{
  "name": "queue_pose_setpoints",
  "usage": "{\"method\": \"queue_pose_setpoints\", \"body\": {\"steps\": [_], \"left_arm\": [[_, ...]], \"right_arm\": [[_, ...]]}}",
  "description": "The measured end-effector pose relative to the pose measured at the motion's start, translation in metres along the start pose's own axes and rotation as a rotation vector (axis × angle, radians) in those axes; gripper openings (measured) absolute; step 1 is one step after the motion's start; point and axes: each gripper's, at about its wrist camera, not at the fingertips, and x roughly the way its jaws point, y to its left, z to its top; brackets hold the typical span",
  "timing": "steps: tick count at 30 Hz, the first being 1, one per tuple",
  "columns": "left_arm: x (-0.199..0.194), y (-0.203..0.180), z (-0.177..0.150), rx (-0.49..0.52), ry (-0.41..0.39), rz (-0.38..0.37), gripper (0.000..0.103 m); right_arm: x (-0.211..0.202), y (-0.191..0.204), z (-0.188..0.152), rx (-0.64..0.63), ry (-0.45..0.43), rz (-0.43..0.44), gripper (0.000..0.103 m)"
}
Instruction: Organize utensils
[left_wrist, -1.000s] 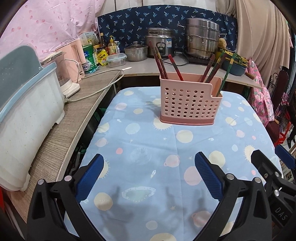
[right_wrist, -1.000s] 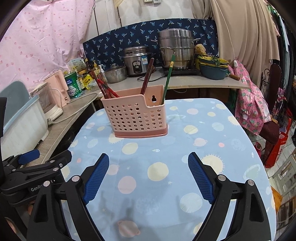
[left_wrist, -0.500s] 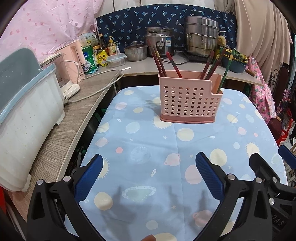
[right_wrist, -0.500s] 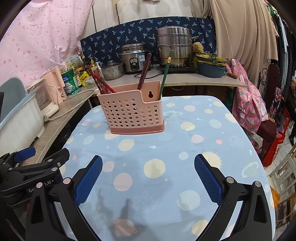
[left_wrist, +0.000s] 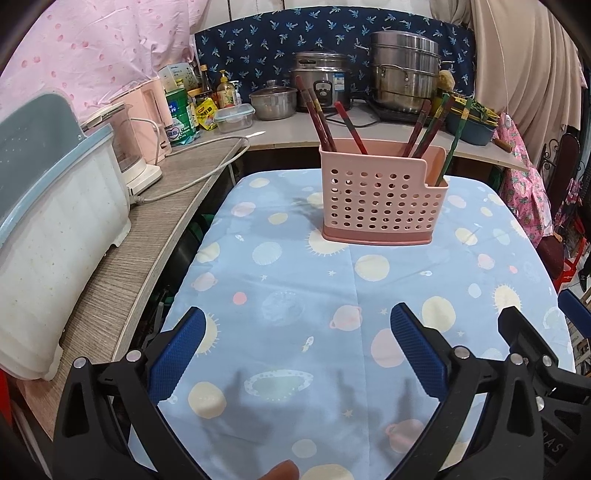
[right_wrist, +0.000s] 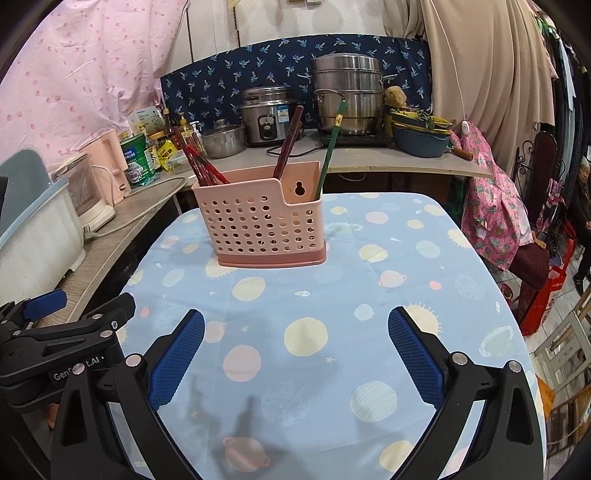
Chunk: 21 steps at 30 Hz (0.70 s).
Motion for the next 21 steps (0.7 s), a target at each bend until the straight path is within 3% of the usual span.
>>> {"method": "queue_pose_setpoints", "body": {"steps": [21], "left_arm": [[0.0024, 0.0023, 0.0007, -0.003, 0.004, 0.004, 0.096]], "right_arm": [[0.0016, -0.0008, 0.0006, -0.004, 0.0, -0.003, 0.096]]}}
